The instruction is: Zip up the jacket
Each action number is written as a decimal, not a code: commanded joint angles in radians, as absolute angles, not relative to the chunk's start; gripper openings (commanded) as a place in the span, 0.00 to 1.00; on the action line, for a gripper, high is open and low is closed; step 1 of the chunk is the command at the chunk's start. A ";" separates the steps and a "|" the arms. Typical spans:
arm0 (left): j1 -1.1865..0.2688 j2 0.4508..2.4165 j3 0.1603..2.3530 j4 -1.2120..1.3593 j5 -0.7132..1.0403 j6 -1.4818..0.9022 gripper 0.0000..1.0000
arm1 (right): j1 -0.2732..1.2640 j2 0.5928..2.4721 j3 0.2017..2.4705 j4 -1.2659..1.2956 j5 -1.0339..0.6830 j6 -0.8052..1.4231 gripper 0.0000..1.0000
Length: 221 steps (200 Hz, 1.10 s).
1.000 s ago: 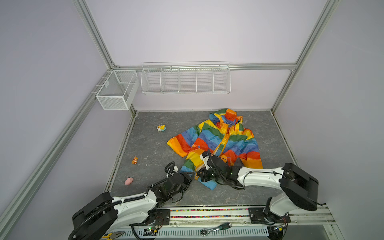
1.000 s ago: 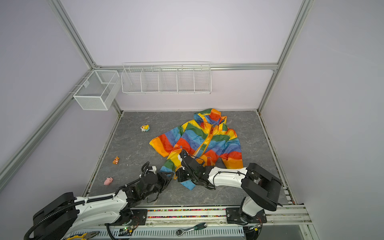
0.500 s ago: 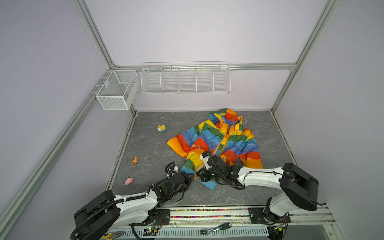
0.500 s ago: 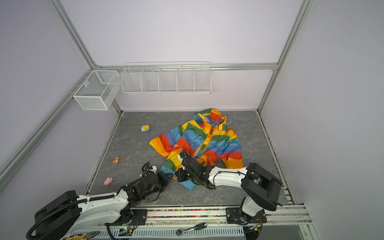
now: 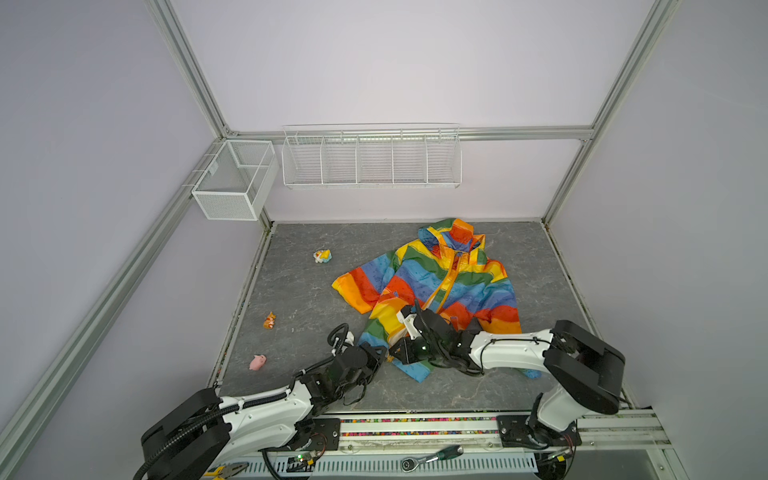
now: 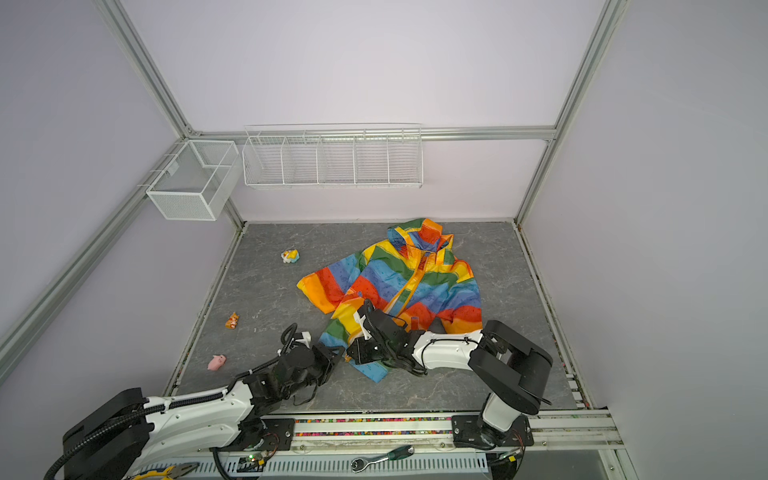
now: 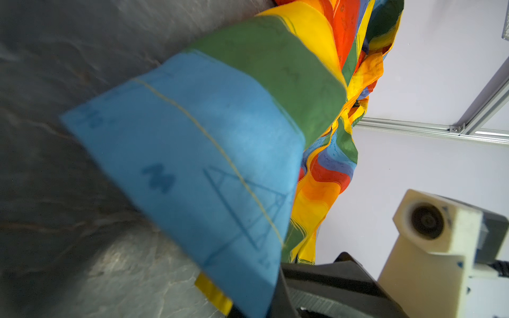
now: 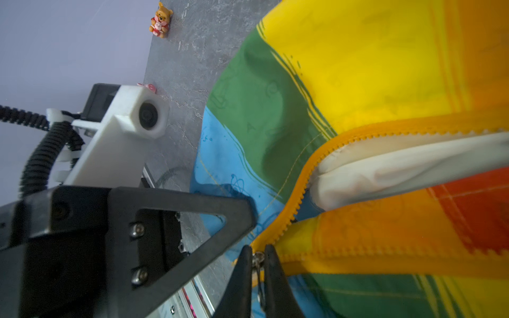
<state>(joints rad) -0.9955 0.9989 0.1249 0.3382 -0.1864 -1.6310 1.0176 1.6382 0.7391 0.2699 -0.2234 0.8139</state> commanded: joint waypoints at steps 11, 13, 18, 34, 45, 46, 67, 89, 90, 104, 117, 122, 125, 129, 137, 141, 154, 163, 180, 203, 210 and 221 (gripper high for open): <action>-0.999 0.984 0.120 0.327 -0.209 -1.648 0.00 | 1.014 1.658 0.723 0.301 -0.258 0.834 0.17; -1.000 0.985 0.120 0.327 -0.209 -1.648 0.00 | 1.013 1.658 0.721 0.302 -0.259 0.833 0.17; -1.000 0.984 0.120 0.327 -0.209 -1.648 0.00 | 1.012 1.660 0.720 0.304 -0.259 0.834 0.17; -0.999 0.981 0.117 0.326 -0.210 -1.650 0.00 | 1.011 1.661 0.717 0.307 -0.261 0.834 0.16; -1.000 0.980 0.118 0.324 -0.210 -1.649 0.00 | 1.011 1.661 0.715 0.308 -0.261 0.836 0.13; -1.000 0.980 0.118 0.325 -0.210 -1.650 0.00 | 1.011 1.661 0.714 0.308 -0.261 0.836 0.13; -0.999 0.972 0.117 0.316 -0.212 -1.651 0.00 | 1.010 1.661 0.710 0.308 -0.258 0.838 0.11; -0.999 0.957 0.116 0.303 -0.210 -1.651 0.00 | 1.011 1.660 0.710 0.301 -0.245 0.833 0.07; -0.999 0.957 0.116 0.302 -0.210 -1.652 0.00 | 1.010 1.660 0.710 0.301 -0.243 0.833 0.07; -0.999 0.947 0.117 0.288 -0.202 -1.653 0.00 | 1.010 1.655 0.707 0.305 -0.220 0.828 0.07; -1.000 0.935 0.122 0.258 -0.191 -1.653 0.00 | 1.011 1.650 0.706 0.314 -0.193 0.819 0.07; -0.999 0.931 0.124 0.247 -0.187 -1.653 0.00 | 1.009 1.648 0.706 0.321 -0.180 0.815 0.07; -0.999 0.930 0.126 0.241 -0.184 -1.654 0.00 | 1.010 1.646 0.706 0.325 -0.173 0.813 0.07; -0.999 0.929 0.126 0.236 -0.178 -1.655 0.00 | 1.010 1.645 0.706 0.332 -0.162 0.809 0.07; -0.999 0.929 0.126 0.234 -0.170 -1.658 0.00 | 1.011 1.643 0.711 0.335 -0.138 0.804 0.07; -0.999 0.930 0.126 0.233 -0.165 -1.658 0.00 | 1.010 1.643 0.715 0.335 -0.126 0.800 0.07; -0.999 0.936 0.129 0.241 -0.147 -1.659 0.00 | 1.011 1.648 0.735 0.320 -0.086 0.786 0.07; -0.999 0.943 0.132 0.252 -0.134 -1.660 0.00 | 1.012 1.659 0.754 0.301 -0.066 0.774 0.07; -0.999 0.953 0.149 0.260 -0.121 -1.648 0.00 | 1.012 1.679 0.777 0.289 -0.054 0.763 0.06; -0.999 0.952 0.163 0.239 -0.122 -1.640 0.00 | 1.011 1.682 0.780 0.285 -0.053 0.763 0.06; -0.999 0.948 0.159 0.240 -0.127 -1.642 0.00 | 1.011 1.676 0.776 0.286 -0.054 0.760 0.06; -0.999 0.937 0.151 0.237 -0.138 -1.648 0.00 | 1.011 1.664 0.768 0.283 -0.055 0.759 0.06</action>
<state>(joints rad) -0.9951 0.9516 0.1368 0.2550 -0.1524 -1.6398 1.0191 1.6676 0.7662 0.3069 -0.1223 0.7834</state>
